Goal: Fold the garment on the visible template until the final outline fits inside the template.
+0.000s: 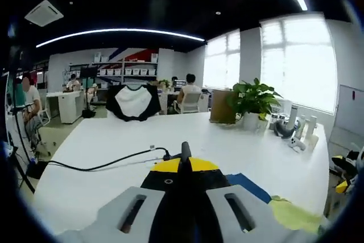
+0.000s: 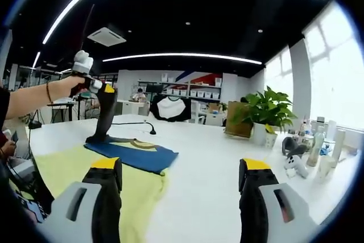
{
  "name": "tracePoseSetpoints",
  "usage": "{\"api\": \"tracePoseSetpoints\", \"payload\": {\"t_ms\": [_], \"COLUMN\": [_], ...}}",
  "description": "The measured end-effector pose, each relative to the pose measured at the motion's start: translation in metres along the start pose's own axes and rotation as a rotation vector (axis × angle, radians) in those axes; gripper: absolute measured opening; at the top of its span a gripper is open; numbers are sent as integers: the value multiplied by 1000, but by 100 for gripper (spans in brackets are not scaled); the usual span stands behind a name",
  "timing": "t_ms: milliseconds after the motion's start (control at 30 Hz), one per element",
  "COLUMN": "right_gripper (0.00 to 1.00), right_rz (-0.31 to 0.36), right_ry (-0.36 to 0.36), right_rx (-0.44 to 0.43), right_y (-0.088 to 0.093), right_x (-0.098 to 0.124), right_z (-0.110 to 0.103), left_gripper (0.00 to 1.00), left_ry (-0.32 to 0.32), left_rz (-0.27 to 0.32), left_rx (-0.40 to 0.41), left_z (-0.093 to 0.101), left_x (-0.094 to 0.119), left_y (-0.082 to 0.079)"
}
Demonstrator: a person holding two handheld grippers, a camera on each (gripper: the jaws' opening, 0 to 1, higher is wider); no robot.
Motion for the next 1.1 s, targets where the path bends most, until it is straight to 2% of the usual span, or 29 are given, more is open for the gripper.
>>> {"api": "tracePoseSetpoints", "payload": {"t_ms": [300,600,1100], "right_gripper": [86,86,86], "right_rz": [-7,-19,-37], "right_ry": [-3,-3,-14], "right_rx": [2,2,-2], "right_y": [1,3,9], "right_x": [1,-1,-4], "right_z": [1,2,0], "left_gripper": [3,3,3], "left_ry": [58,94,77], "left_rz": [-50,-133,-227], "left_rx": [-19,-18,5], "left_z": [25,38,45], "left_x": [-30,-57,-89], "left_y": [24,68,123]}}
Point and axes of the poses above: the point that each gripper's makers call its tool centre point, and the gripper's own axes: x roughly backward along the fingers, z roughly to its right, y roughly out of its underside, the point moved 10 cm from there along x, roughly backward along the fingers, and after that the axes turned 14 degrees about x, right-handed, at the moved point
